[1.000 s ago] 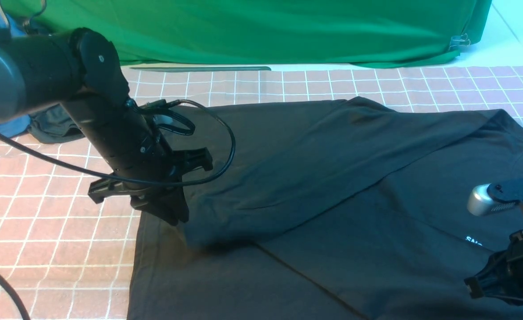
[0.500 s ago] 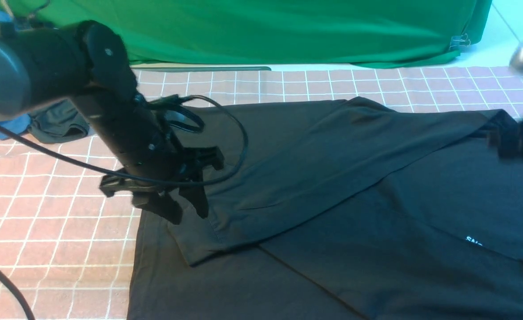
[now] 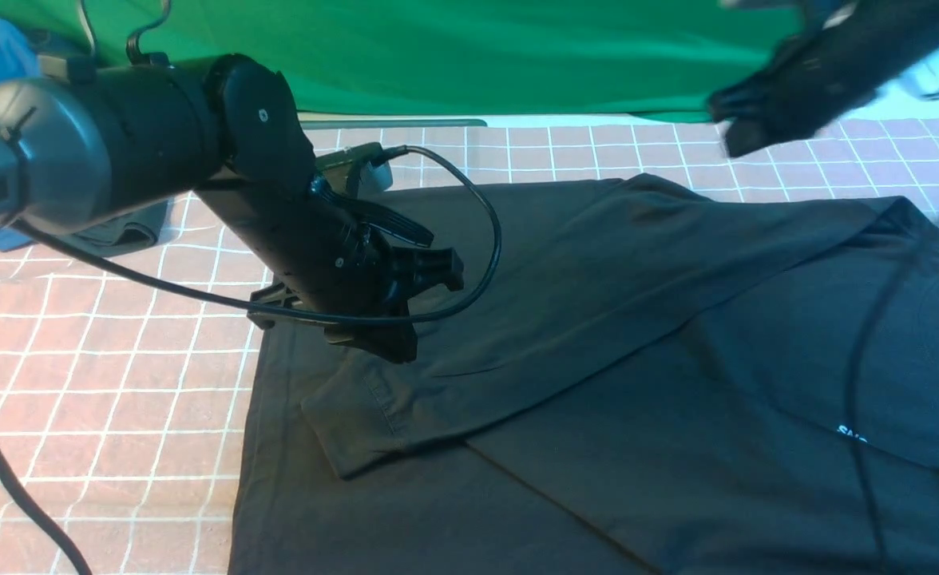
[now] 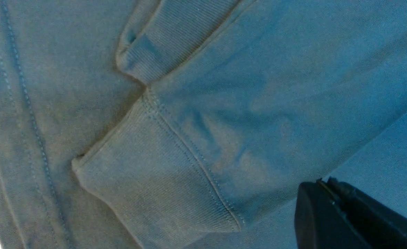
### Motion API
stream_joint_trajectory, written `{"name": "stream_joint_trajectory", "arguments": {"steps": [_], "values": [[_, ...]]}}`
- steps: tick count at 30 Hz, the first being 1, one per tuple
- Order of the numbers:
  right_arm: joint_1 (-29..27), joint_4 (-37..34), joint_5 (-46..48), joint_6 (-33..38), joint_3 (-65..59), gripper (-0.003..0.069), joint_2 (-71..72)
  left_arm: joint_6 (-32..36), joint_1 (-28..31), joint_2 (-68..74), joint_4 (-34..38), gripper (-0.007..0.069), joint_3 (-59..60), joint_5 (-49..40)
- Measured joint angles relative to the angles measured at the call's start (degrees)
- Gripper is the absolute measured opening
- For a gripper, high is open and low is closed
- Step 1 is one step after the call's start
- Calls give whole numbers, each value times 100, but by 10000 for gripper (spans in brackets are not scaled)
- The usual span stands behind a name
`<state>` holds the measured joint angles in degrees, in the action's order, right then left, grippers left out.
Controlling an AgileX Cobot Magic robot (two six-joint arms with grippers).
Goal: Fold a long-sleeved shirt over a pink coffee tablecloth.
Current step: 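Grasp the near edge of the shirt at its hem and shoulder corners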
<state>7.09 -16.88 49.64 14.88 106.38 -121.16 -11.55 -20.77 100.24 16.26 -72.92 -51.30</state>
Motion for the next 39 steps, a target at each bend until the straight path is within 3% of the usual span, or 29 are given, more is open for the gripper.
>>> {"name": "stream_joint_trajectory", "arguments": {"steps": [6, 21, 32, 39], "values": [[223, -14, -147, 25, 827, 36, -1039, -2, 0, 0, -18, 13, 0, -6], [210, -13, -1987, -15, 1045, 36, -1850, -74, 0, 0, -44, 13, 0, -223], [-344, 593, 824, 20, 1755, 36, -851, -100, 0, -99, -226, 13, 0, -355], [-944, 783, 1210, -104, 1681, 36, -757, -111, 0, -505, -313, 13, 7, -427]]}}
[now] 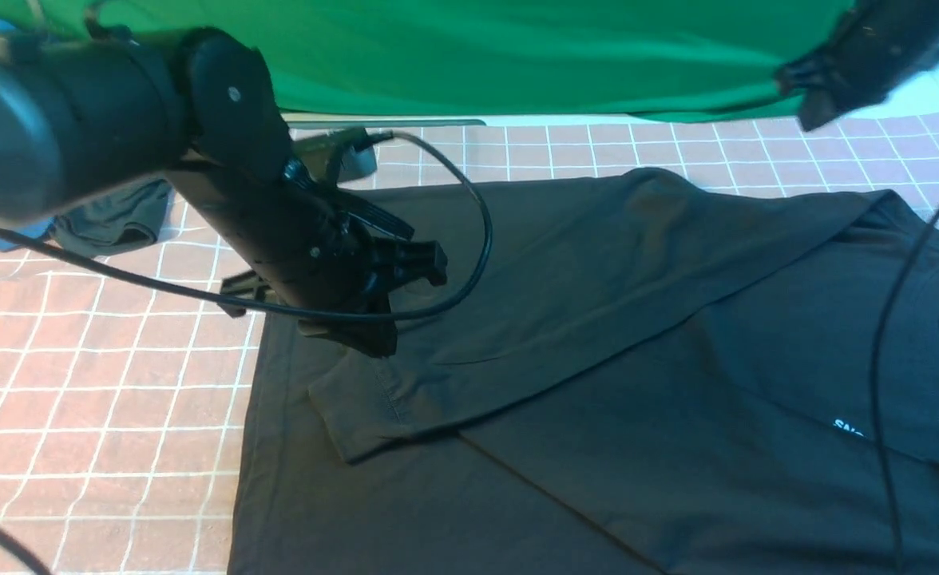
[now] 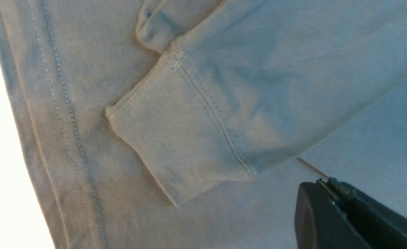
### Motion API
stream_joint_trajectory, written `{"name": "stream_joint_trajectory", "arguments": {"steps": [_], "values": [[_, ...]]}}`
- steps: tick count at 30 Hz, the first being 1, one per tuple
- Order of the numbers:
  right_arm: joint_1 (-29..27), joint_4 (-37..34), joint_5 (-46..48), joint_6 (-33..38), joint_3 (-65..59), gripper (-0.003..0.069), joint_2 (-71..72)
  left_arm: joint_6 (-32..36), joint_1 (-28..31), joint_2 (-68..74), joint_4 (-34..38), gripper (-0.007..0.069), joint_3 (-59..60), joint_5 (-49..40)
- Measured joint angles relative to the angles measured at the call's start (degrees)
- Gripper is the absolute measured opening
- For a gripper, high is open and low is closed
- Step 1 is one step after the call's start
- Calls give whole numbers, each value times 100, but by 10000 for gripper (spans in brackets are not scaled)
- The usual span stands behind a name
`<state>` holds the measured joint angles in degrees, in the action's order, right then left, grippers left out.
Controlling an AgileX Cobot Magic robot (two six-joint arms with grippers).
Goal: Fold a long-sleeved shirt over a pink coffee tablecloth.
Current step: 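Grasp the near edge of the shirt at its hem and shoulder corners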
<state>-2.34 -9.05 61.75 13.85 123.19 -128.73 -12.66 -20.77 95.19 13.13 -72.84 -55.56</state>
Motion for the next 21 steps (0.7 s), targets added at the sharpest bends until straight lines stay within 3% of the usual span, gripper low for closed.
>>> {"name": "stream_joint_trajectory", "arguments": {"steps": [9, 17, 21], "values": [[-223, 224, -39, -228, -134, 36, -688, 0, 0, -379, -24, 13, 387, -131], [-223, 1150, -323, -798, -98, 41, -954, -135, 0, -997, -89, 13, 758, -191], [-248, 1390, 232, -904, 108, 41, -743, -264, 0, -1380, -264, 13, 784, -505]]}}
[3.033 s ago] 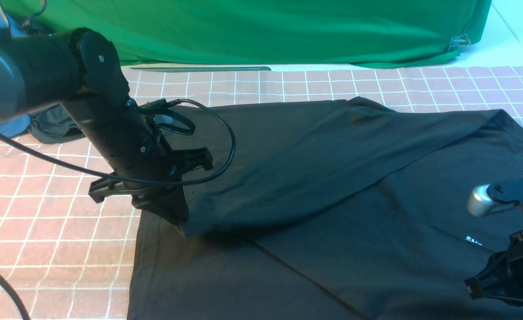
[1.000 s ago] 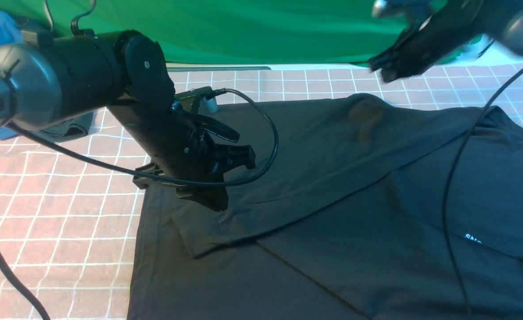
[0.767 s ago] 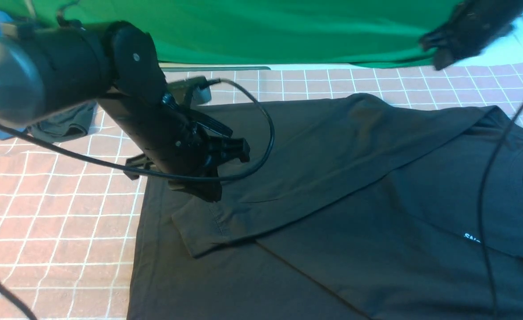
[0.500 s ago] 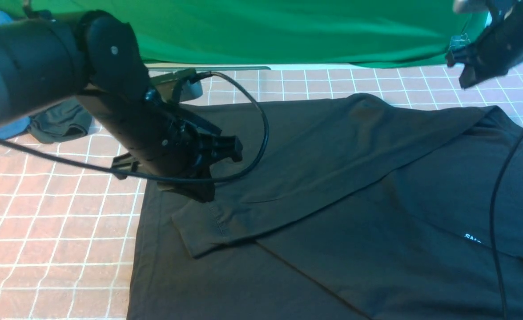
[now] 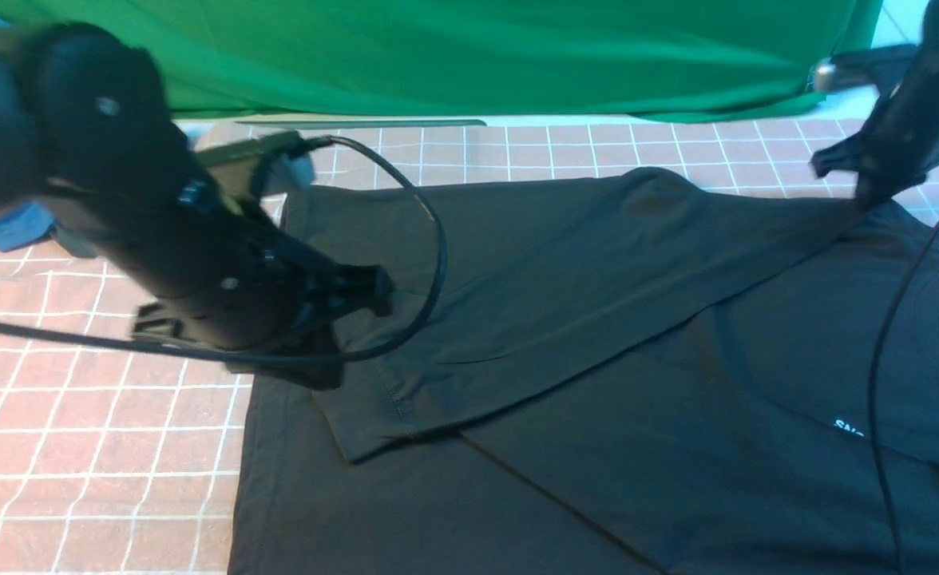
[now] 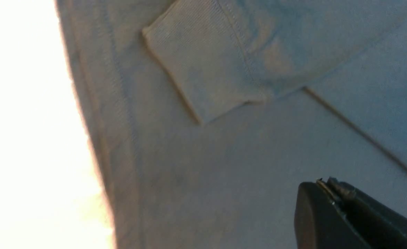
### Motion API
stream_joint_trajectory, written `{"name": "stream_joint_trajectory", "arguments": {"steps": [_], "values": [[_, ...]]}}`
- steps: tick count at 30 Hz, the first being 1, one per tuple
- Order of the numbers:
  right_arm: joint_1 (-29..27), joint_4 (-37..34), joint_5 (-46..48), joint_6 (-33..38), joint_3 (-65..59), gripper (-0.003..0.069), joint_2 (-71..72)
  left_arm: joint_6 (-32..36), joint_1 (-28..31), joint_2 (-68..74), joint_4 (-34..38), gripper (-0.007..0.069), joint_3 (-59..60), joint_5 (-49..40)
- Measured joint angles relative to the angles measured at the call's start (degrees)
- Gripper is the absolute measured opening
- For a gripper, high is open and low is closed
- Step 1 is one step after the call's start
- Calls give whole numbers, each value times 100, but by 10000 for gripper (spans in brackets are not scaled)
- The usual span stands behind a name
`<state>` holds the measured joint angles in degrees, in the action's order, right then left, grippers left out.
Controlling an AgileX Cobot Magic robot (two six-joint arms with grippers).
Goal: Fold a long-sleeved shirt over a pink coffee tablecloth.
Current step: 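Grasp the near edge of the shirt at its hem and shoulder corners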
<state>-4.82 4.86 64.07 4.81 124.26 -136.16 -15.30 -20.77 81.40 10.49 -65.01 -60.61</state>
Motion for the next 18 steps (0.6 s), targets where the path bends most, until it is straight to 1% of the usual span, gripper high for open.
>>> {"name": "stream_joint_trajectory", "arguments": {"steps": [2, 4, 7, 11, 12, 14, 15, 16, 17, 18], "values": [[-12, -17, 342, 0, -9, 41, 330, -50, 0, -257, -23, 13, 147, -180], [-17, -186, 428, 38, -198, 41, 730, -109, 0, -580, -28, 13, 435, -318], [-17, -718, 471, 161, -810, 41, 1605, -382, 0, -1179, -66, 13, 1280, -364], [0, -1419, 496, 413, -1868, 43, 2659, -1010, 0, -1871, -83, 13, 2335, -257], [29, -1581, 454, 502, -2379, 45, 3155, -1205, 0, -2110, -71, 14, 2717, -195], [80, -1656, 296, 569, -2915, 45, 3588, -1292, 0, -2299, -70, 16, 3040, -160], [147, -1679, 50, 605, -3464, 45, 3956, -1314, 0, -2365, -89, 23, 3269, -147], [178, -1692, -80, 605, -3695, 45, 4135, -1342, 0, -2395, -116, 34, 3420, -131], [247, -1698, -280, 619, -4073, 45, 4486, -1421, 0, -2395, -149, 55, 3502, -123], [326, -1720, -560, 625, -4573, 45, 4826, -1455, 0, -2382, -219, 93, 3563, -46]]}}
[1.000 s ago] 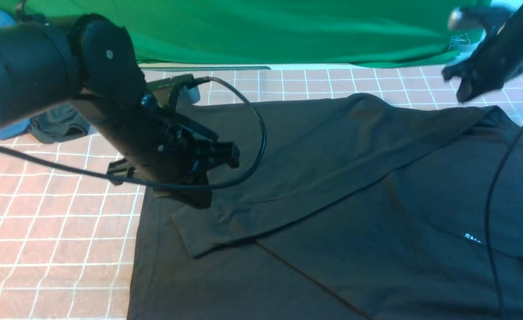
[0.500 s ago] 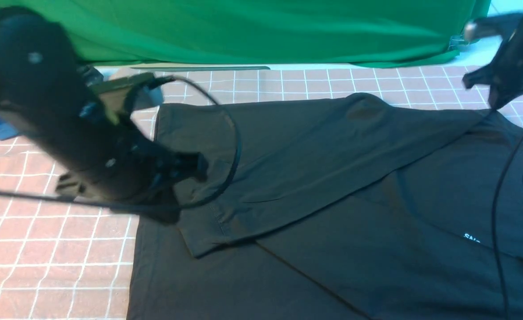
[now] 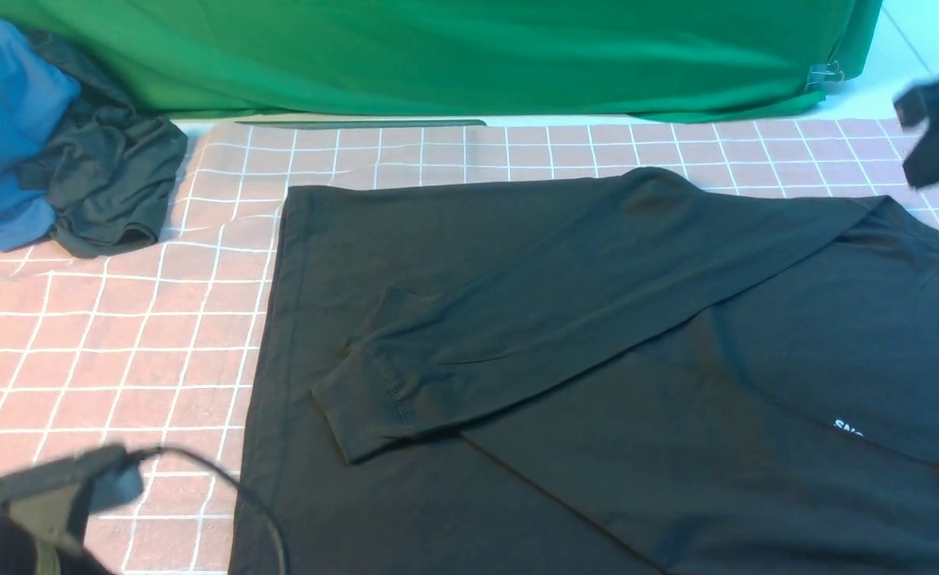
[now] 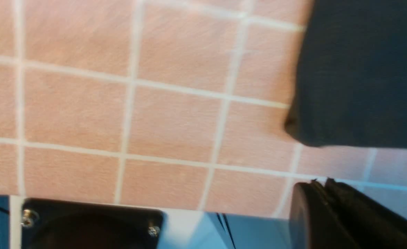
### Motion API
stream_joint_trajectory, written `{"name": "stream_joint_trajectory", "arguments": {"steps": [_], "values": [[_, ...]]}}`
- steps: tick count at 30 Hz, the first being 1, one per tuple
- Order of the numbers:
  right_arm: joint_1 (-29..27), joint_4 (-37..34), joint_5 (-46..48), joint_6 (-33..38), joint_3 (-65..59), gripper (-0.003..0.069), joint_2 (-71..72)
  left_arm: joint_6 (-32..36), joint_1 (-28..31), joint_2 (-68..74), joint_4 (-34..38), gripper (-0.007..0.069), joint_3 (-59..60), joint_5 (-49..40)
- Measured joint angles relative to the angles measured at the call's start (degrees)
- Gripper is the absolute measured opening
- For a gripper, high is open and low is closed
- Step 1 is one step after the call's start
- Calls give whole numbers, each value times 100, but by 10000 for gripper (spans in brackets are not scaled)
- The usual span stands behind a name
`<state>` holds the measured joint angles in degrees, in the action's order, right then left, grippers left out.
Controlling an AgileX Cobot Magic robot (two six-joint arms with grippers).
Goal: Fold a long-sleeved shirt over a pink coffee tablecloth.
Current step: 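Grasp the near edge of the shirt at its hem and shoulder corners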
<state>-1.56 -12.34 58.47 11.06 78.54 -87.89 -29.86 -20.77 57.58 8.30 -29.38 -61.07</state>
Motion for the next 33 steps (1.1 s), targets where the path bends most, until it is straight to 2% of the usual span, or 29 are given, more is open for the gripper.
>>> {"name": "stream_joint_trajectory", "arguments": {"steps": [1, 4, 5, 8, 12, 14, 17, 19, 21, 22, 23, 25, 28, 33], "values": [[15, -1, 0, 0, 0, 45, 54, 0, 0, -1, 0, 93, 1, 0], [218, -15, -522, 19, -1010, 45, 896, 66, 0, 257, -58, 240, 8, 382], [226, -21, -538, 19, -1052, 45, 898, 66, 0, 257, -58, 250, 8, 403], [297, -20, -689, 108, -1525, 45, 1406, 447, 0, 889, 27, 422, 8, 551], [303, -20, -733, 122, -1611, 45, 1552, 775, 0, 1630, 156, 517, 8, 851], [303, -20, -739, 122, -1611, 45, 1563, 799, 0, 1948, 165, 526, 8, 1092], [303, -20, -752, 122, -1611, 45, 1576, 828, 0, 2247, 196, 511, -44, 1205], [303, -20, -752, 122, -1611, 45, 1576, 953, 0, 2409, 155, 448, -102, 1112], [303, -20, -752, 122, -1611, 45, 1576, 1026, 12, 2465, 106, 309, -120, 1039], [303, -20, -752, 122, -1611, 45, 1576, 1078, 12, 2471, 132, 262, -120, 1047], [303, -20, -752, 122, -1611, 45, 1576, 1138, 12, 2457, 191, 166, -120, 1062], [303, -20, -746, 122, -1611, 45, 1576, 1243, 12, 2397, 270, 72, -120, 1122], [303, 20, -636, 122, -1611, 45, 1576, 1222, 12, 2164, 196, 26, -113, 1149], [303, 249, -285, 122, -1611, 46, 1576, 801, 12, 1397, -485, 26, -259, 674]]}}
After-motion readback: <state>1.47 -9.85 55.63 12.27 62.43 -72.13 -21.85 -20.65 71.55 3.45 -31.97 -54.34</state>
